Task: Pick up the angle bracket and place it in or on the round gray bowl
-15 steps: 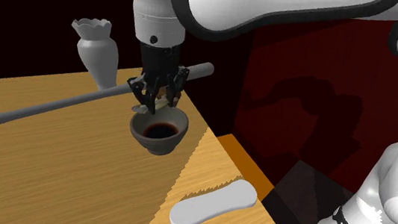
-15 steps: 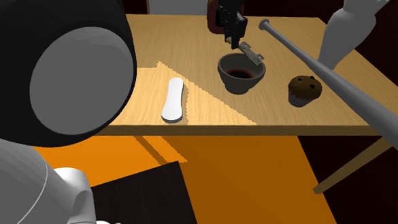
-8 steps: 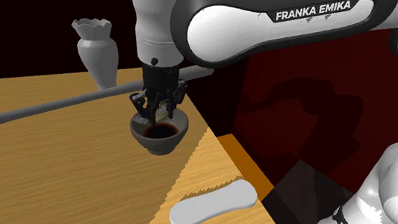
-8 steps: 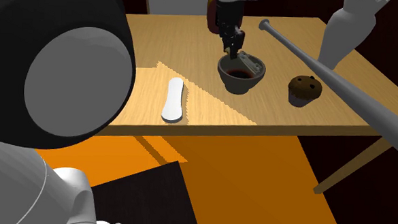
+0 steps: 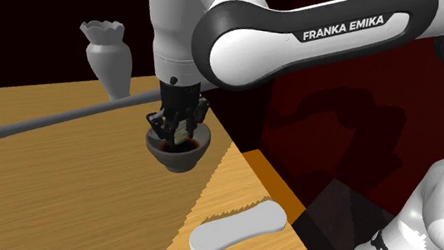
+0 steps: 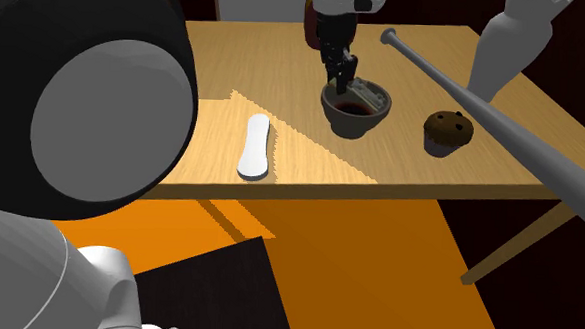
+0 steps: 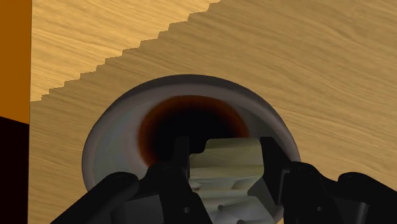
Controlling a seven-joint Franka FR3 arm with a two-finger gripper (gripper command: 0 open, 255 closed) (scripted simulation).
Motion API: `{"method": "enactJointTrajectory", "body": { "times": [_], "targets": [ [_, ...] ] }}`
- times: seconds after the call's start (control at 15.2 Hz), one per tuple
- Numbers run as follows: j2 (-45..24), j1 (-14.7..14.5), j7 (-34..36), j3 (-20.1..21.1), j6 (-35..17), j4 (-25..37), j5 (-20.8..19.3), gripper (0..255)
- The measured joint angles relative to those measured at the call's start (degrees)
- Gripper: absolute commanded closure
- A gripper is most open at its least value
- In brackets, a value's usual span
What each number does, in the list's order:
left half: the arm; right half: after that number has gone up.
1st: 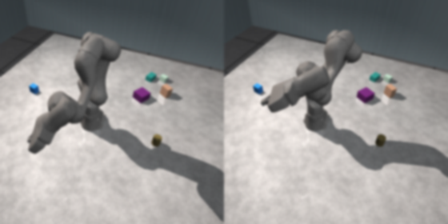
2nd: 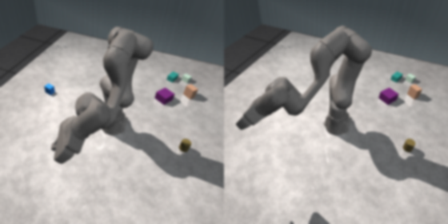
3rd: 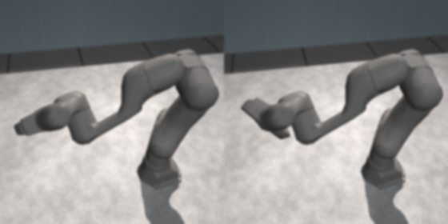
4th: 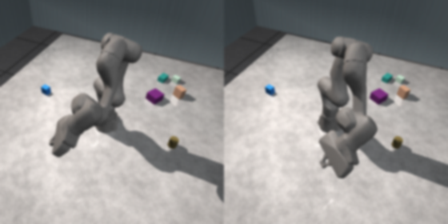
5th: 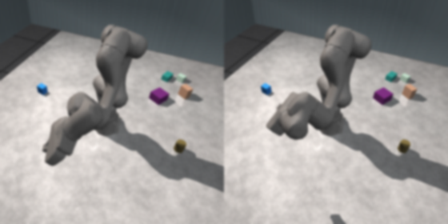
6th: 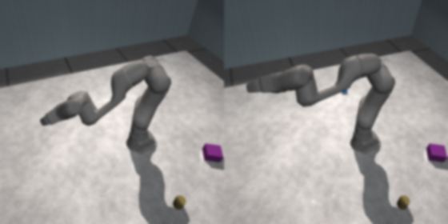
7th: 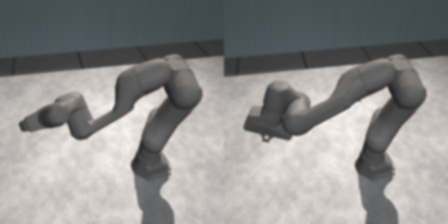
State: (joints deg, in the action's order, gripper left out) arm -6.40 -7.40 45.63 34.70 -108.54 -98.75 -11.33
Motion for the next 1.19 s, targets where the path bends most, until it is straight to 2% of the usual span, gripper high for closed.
{"method": "enactJointTrajectory", "body": {
  "times": [0.07, 0.13, 0.53, 0.86, 1.19],
  "targets": [
    [0.0, 0.0, 0.0, 0.0, 0.0, 0.0, 0.0, 255],
    [0.0, 0.0, 0.0, 0.0, 0.0, 0.0, 0.0, 0],
    [0.0, 0.0, 0.0, 0.0, 0.0, 0.0, 0.0, 0],
    [0.6, -0.3, -0.6, 0.3, 6.1, 5.6, 0.6, 0],
    [0.7, -0.4, -0.5, 0.4, 7.0, 6.4, 0.6, 0]
  ]
}}
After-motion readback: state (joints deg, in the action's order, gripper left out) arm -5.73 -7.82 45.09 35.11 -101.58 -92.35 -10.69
